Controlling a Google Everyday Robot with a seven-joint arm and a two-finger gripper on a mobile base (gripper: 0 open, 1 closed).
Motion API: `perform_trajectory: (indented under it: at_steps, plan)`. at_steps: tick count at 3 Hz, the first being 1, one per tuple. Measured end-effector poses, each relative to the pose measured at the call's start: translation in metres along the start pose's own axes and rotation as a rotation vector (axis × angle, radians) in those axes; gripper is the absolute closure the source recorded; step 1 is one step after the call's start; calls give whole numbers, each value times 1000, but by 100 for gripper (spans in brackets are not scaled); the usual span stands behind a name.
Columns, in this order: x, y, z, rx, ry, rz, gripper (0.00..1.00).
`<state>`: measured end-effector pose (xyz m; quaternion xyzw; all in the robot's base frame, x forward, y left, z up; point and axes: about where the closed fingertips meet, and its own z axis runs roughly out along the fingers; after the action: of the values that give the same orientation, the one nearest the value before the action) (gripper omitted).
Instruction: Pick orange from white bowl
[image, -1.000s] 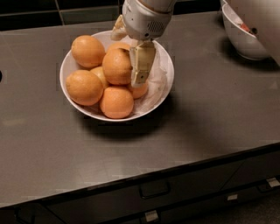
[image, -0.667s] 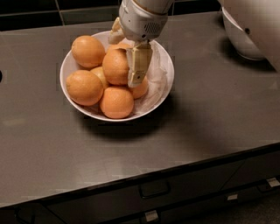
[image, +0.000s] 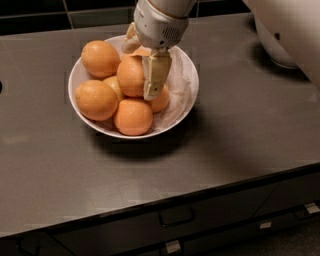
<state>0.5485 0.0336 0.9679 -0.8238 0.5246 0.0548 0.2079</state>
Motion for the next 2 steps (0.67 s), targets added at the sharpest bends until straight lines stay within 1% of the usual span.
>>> perform_trajectory:
  at_steps: [2]
  plan:
    - [-1,-4,10,-17,-7,-11,23]
